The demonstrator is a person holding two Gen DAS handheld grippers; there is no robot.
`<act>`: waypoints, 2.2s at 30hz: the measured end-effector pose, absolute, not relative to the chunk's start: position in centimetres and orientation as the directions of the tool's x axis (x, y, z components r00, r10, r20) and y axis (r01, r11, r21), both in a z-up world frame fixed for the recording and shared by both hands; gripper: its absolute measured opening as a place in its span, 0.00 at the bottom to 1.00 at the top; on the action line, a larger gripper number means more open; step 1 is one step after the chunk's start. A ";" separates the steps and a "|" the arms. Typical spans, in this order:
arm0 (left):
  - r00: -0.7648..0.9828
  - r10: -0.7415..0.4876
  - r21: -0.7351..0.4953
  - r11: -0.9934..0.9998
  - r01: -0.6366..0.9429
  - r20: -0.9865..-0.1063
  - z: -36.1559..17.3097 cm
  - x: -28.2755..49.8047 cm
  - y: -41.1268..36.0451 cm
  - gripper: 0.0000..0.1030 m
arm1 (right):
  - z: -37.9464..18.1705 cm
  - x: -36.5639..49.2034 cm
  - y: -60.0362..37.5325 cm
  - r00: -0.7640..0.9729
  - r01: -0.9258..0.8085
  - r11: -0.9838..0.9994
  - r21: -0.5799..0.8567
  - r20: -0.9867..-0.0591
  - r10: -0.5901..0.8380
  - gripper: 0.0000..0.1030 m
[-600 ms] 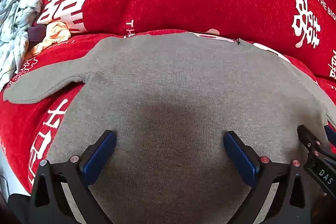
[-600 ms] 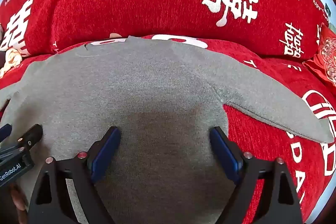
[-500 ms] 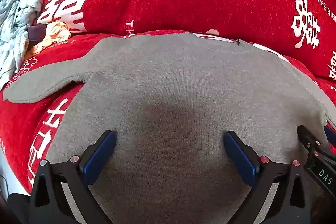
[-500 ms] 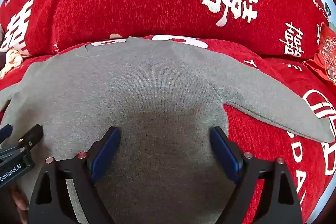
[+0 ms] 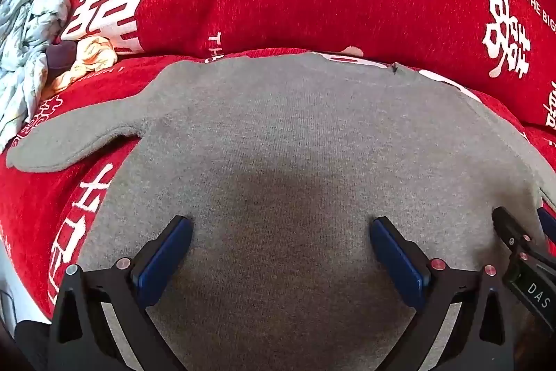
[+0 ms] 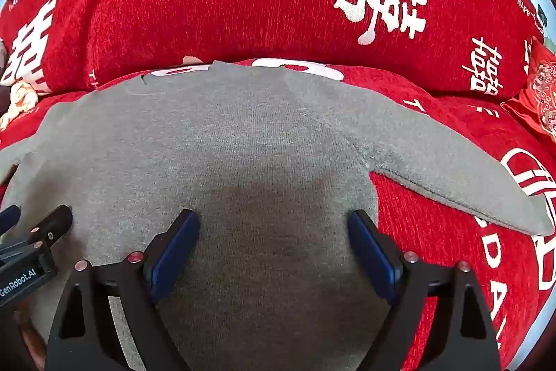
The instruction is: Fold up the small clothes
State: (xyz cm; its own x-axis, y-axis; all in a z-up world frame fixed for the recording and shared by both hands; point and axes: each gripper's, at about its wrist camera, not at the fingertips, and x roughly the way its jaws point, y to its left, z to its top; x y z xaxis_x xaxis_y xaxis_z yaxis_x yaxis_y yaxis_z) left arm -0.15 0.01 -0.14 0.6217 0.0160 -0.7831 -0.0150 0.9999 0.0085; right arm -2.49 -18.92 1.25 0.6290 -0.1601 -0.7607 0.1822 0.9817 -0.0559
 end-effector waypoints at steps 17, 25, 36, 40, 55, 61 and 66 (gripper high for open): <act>0.625 0.014 0.006 1.000 -0.015 -0.780 0.1 -0.1 0.1 1.00 | 1.1 -2.4 -19.1 0.626 0.191 0.980 -0.051 -0.763 -0.162 0.90; 0.627 0.022 0.011 1.000 -0.022 -0.779 0.2 -0.3 0.2 1.00 | 0.9 -2.3 -19.1 0.628 0.190 0.981 -0.050 -0.762 -0.161 0.91; 0.625 0.034 0.023 0.999 -0.026 -0.780 0.2 -0.3 -0.1 1.00 | 0.6 -2.1 -18.9 0.624 0.184 0.981 -0.055 -0.765 -0.160 0.92; 0.622 0.040 0.026 0.999 -0.030 -0.782 0.2 -0.3 -0.2 1.00 | 0.5 -2.1 -18.8 0.619 0.178 0.982 -0.064 -0.768 -0.162 0.93; 0.602 0.051 0.029 0.999 -0.047 -0.796 0.1 -0.1 -0.1 1.00 | 0.4 -1.7 -18.5 0.607 0.170 0.983 -0.070 -0.778 -0.160 0.96; 0.568 0.050 0.029 0.999 -0.046 -0.821 0.2 0.4 -0.1 1.00 | 0.5 -1.5 -18.5 0.592 0.157 0.985 -0.077 -0.791 -0.156 0.96; 0.486 0.060 0.032 0.997 -0.066 -0.872 0.5 1.4 -0.3 1.00 | 0.7 -1.1 -18.8 0.558 0.124 0.990 -0.061 -0.821 -0.120 0.96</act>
